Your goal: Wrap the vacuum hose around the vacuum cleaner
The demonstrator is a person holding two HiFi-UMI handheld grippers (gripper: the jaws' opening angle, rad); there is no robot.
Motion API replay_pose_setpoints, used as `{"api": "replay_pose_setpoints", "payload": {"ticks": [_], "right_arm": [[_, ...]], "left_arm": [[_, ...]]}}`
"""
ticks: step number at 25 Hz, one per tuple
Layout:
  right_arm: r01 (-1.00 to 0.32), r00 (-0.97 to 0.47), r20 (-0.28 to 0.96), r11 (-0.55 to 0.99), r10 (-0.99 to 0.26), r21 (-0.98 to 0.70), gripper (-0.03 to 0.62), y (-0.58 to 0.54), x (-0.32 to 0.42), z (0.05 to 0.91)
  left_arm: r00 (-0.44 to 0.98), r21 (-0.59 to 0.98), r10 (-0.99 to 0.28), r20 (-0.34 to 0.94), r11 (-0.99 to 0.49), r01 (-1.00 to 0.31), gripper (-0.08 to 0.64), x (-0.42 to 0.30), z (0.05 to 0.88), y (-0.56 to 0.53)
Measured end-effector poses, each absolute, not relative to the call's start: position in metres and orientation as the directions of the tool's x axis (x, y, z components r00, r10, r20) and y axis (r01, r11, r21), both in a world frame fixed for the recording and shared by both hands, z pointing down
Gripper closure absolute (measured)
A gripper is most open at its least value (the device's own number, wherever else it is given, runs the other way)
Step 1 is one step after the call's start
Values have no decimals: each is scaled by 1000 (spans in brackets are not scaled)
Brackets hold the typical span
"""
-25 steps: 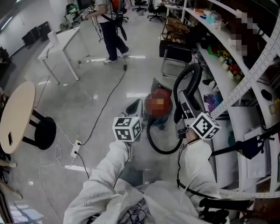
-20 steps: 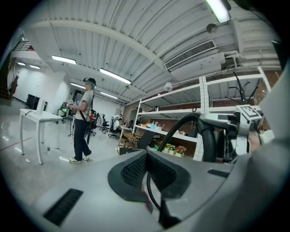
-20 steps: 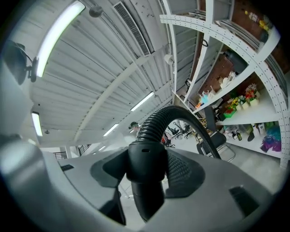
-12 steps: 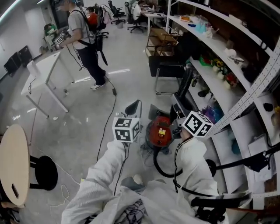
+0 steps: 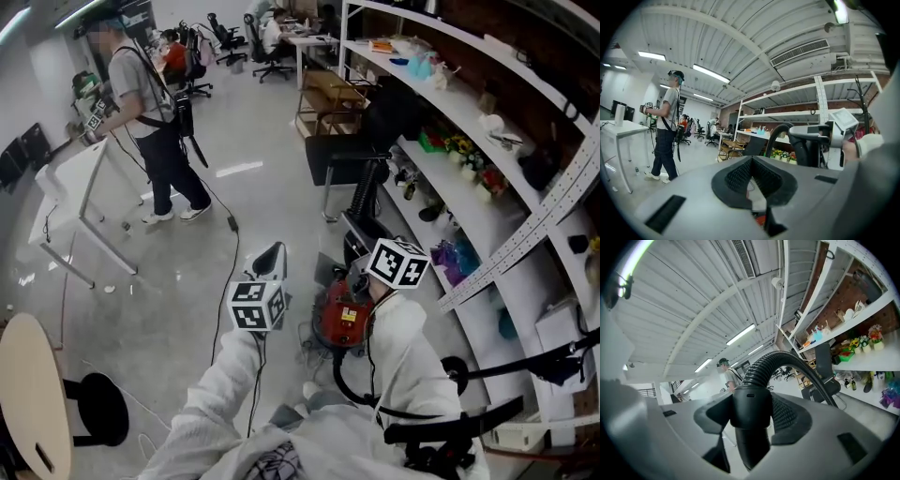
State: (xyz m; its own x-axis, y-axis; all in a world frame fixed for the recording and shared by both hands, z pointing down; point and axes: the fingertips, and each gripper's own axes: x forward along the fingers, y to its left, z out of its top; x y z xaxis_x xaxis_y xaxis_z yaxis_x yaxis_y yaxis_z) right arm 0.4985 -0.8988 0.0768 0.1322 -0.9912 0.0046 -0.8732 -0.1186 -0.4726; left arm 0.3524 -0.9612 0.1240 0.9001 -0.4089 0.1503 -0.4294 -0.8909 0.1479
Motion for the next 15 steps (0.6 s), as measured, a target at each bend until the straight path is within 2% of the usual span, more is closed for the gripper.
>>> {"api": "replay_pose_setpoints", "payload": {"ticks": [6, 15], "right_arm": [[-853, 36, 83, -74, -996, -516, 351, -987, 508, 122], [-820, -198, 195, 53, -961, -570, 351, -1084, 428, 202]], "left_arm": [[871, 127, -458, 178, -867, -482, 558, 358, 134, -1022], [813, 133, -525, 250, -813, -566, 558, 330, 180, -1065]]}}
